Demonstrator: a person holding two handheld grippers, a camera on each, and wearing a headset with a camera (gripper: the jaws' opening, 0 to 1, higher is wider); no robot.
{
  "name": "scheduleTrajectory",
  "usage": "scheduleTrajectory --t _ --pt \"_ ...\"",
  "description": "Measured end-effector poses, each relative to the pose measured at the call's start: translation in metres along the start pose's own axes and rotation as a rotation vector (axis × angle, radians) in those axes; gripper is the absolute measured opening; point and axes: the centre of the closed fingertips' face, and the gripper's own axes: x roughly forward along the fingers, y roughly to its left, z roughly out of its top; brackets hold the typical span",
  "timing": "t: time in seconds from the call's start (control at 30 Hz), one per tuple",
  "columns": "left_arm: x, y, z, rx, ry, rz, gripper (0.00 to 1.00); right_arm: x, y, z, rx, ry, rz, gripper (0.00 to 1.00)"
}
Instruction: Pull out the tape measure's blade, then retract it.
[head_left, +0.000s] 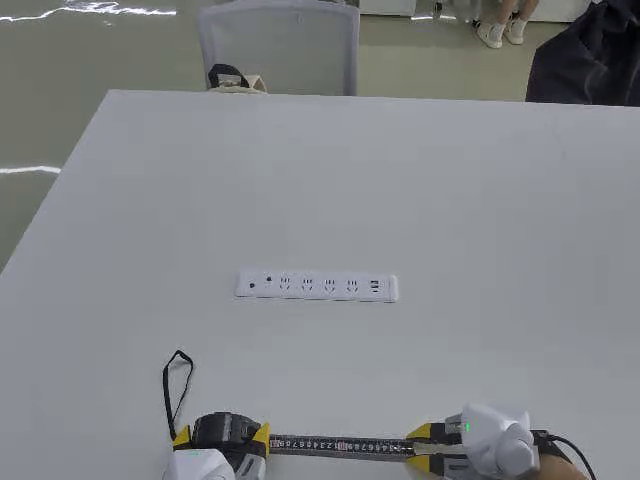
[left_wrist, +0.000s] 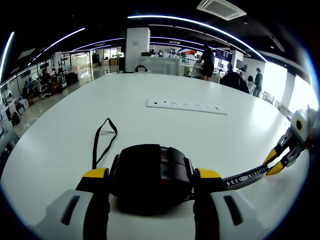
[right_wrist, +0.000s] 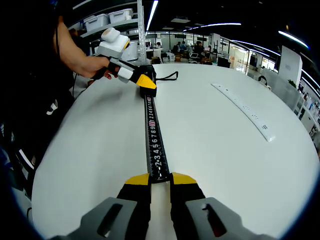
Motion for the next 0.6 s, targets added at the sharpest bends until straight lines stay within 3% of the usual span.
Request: scheduleTrajectory --t 0.27,0.6 --pt "0.000 -0.001 0.000 -0.008 0.000 -0.013 0.65 0.009 0.002 0.014 -0.014 -0.012 0.009 0.12" --pt "-0.001 0.000 -0.001 -0.015 0.003 -0.026 0.64 0.018 0.003 0.020 -0.023 -0.012 0.011 0.12"
